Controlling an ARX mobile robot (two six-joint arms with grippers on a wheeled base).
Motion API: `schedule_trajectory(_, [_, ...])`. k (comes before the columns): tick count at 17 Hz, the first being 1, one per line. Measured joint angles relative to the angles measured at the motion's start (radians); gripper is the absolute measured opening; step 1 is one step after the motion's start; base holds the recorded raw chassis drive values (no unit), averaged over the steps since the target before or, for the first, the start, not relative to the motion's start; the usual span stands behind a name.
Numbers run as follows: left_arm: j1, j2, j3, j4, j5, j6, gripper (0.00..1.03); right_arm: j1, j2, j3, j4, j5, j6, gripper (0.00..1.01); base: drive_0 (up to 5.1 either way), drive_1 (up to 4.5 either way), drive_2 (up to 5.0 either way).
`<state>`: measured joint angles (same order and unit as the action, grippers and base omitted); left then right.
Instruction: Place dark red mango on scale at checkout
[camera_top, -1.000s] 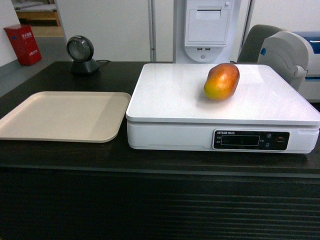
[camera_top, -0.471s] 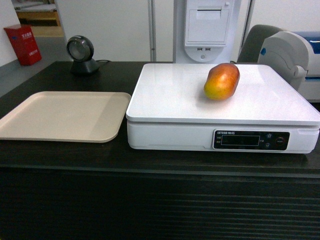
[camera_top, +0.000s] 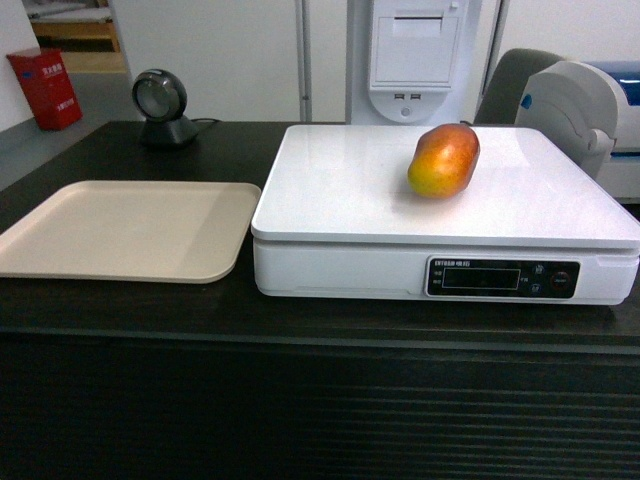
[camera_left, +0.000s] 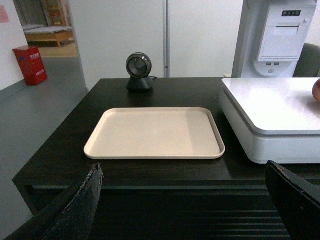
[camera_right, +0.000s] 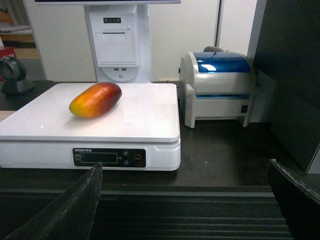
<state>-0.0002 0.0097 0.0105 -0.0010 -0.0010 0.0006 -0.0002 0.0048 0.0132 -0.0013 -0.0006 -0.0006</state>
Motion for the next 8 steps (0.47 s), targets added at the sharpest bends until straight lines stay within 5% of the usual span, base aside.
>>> schedule_trajectory(8, [0.000, 0.000, 0.000, -0.002, 0.000, 0.000, 0.98, 0.000, 0.000, 0.000, -0.002, 0.000, -0.001, 0.98, 0.0, 0.00, 0.0])
